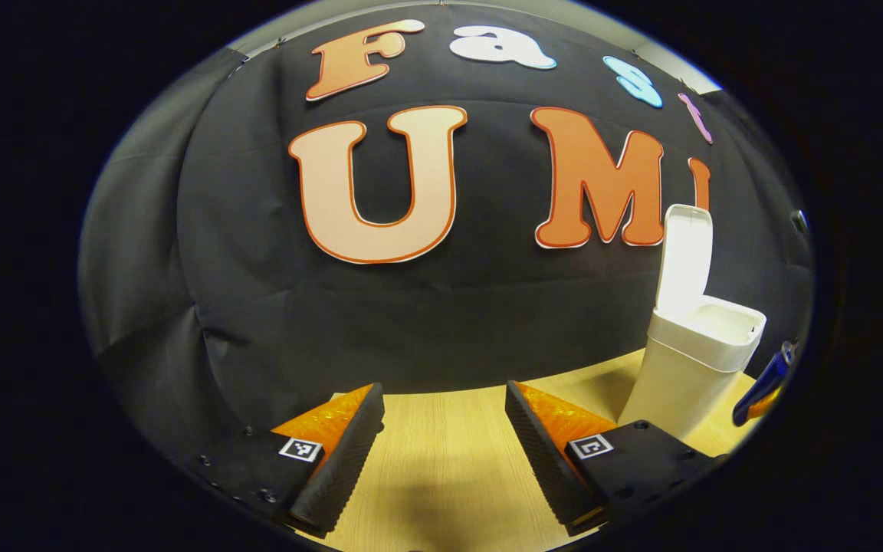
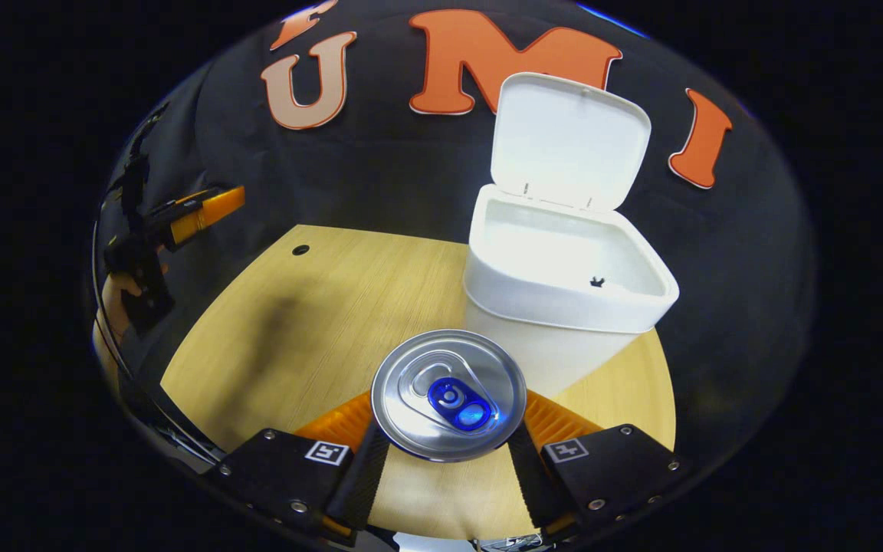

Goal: Press the lid of the desktop garbage bin to open it, pick up the crumpled paper on the desktop and throw it into the bin, then pick up the pop can on the desktop and drop it into the bin, and finally close the garbage bin lid.

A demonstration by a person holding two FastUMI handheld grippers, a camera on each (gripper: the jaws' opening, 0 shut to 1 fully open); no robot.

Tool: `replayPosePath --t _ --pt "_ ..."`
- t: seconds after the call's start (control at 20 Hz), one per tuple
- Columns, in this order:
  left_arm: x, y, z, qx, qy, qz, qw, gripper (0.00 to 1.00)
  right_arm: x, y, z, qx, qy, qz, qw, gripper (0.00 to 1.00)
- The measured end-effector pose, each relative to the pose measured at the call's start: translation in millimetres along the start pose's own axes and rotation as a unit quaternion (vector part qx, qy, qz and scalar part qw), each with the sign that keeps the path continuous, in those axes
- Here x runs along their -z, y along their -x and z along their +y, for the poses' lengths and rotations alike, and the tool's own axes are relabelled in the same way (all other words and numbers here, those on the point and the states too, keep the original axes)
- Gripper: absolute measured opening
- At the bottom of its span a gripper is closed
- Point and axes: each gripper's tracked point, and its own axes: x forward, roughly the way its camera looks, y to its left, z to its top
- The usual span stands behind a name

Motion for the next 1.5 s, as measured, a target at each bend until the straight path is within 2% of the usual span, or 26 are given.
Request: replayPosePath --t 0.1,0.25,0.5,0.85,1.15,1.2,1.25,1.5 --pt "-0.1 -1.9 -4.7 0.004 0.004 0.001 1.0 1.0 -5.5 4.1 -1.7 0.003 -0.013 -0.005 1.0 0.77" --pt "-0.2 -2.1 -5.4 0.003 0.006 0.0 1.0 1.0 -12.7 4.0 -5.6 0.028 -0.004 -0.026 0.999 0.77" --pt "1.4 -0.5 1.6 -0.007 0.007 0.001 1.0 1.0 -49.3 1.8 -8.4 0.058 0.004 -0.057 0.997 0.77" --pt "0.1 7.3 22.0 -0.035 0.003 -0.006 0.999 1.0 -105.3 -2.4 -66.6 0.094 0.004 -0.093 0.991 0.77" --pt "4.8 14.1 40.4 -0.062 0.006 -0.005 0.998 1.0 -116.0 -46.3 -95.2 0.096 -0.014 -0.072 0.993 0.78" --pt "5.4 15.2 42.9 -0.064 0.008 -0.004 0.998 1.0 -114.3 -54.9 -101.0 0.093 -0.023 -0.065 0.993 0.73" --pt "5.6 16.2 44.6 -0.066 0.01 -0.004 0.998 1.0 -114.3 -63.2 -106.3 0.092 -0.029 -0.061 0.993 0.78" --pt "6.5 21.3 52.1 -0.077 0.015 0.0 0.997 1.0 -101.8 -97.4 -120.9 0.097 -0.045 -0.028 0.994 0.81"
